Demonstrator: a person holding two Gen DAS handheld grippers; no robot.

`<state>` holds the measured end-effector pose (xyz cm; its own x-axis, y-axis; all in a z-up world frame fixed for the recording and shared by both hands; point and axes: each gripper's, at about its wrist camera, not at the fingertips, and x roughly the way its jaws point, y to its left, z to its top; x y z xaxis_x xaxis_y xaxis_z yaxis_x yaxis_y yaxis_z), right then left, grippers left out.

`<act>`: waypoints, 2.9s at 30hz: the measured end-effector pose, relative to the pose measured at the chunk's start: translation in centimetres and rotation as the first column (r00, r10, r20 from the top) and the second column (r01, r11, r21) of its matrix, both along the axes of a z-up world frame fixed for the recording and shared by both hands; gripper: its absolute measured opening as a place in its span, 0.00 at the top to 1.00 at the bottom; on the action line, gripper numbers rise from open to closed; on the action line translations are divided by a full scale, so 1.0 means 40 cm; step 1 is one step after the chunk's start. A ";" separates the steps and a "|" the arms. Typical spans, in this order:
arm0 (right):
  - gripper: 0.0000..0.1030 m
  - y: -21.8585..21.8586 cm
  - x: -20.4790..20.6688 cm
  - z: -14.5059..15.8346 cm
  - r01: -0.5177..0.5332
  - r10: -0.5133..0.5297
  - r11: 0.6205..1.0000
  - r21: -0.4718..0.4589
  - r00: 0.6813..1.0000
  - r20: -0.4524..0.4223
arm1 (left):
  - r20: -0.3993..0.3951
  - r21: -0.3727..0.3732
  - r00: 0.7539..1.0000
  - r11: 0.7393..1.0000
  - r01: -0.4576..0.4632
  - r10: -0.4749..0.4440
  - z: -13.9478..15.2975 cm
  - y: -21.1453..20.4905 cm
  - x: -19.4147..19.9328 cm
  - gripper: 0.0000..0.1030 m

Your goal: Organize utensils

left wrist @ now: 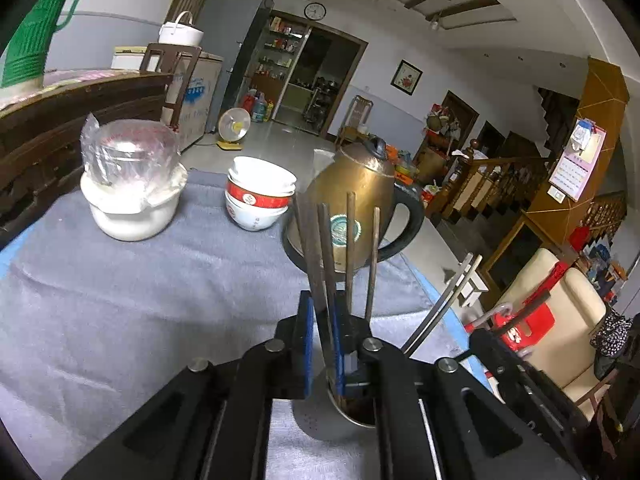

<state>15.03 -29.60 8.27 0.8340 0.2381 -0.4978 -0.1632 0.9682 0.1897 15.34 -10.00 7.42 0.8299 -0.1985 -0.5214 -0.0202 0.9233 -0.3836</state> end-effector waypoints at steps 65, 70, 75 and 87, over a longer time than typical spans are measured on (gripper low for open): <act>0.26 0.053 -0.390 -0.126 -0.009 -0.008 0.992 -0.126 0.992 -0.129 | -0.169 0.291 0.983 0.950 0.115 -0.067 -0.135 0.043 -0.328 0.21; 0.25 0.053 -0.395 -0.109 0.008 -0.025 0.989 -0.149 0.993 -0.114 | -0.182 0.302 0.981 0.947 0.114 -0.060 -0.132 0.040 -0.327 0.21; 0.17 0.046 -0.394 -0.091 0.023 -0.038 0.987 -0.161 0.995 -0.091 | -0.171 0.319 0.984 0.941 0.113 -0.060 -0.118 0.033 -0.326 0.20; 0.15 0.021 -0.378 -0.076 0.051 -0.064 0.985 -0.166 0.995 -0.078 | -0.144 0.344 0.989 0.936 0.081 -0.032 -0.092 0.029 -0.321 0.03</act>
<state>-0.11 -28.77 5.21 0.7982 0.1005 -0.5939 -0.0966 0.9946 0.0385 2.49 -8.83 3.76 0.7401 -0.0294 -0.6718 0.0072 0.9993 -0.0358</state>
